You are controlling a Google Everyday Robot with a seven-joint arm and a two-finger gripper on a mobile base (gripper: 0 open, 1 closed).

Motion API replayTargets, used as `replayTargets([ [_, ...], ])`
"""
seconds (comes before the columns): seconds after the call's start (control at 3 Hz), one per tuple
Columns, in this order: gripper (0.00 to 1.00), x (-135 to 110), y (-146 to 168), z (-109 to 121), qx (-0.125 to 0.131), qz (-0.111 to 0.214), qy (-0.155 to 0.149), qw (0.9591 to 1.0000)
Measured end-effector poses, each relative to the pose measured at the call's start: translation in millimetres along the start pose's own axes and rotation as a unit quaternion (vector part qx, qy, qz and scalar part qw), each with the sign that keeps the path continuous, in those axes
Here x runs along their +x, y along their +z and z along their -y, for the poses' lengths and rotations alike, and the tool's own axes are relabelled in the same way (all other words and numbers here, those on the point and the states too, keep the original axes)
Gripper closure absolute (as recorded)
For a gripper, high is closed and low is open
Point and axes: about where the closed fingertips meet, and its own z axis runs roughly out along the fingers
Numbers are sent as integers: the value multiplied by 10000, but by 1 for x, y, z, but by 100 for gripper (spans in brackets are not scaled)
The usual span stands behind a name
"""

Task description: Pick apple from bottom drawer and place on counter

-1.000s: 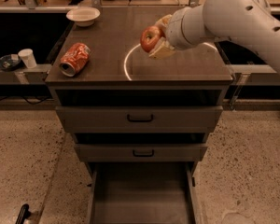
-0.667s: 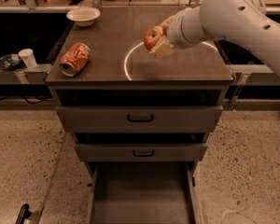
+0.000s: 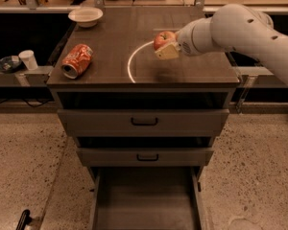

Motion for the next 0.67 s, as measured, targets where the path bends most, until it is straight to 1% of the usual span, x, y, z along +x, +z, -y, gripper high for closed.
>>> replayTargets([
  [0.33, 100, 10, 4, 5, 36, 55, 621, 9980],
  [0.67, 100, 21, 6, 6, 23, 23, 974, 9952],
])
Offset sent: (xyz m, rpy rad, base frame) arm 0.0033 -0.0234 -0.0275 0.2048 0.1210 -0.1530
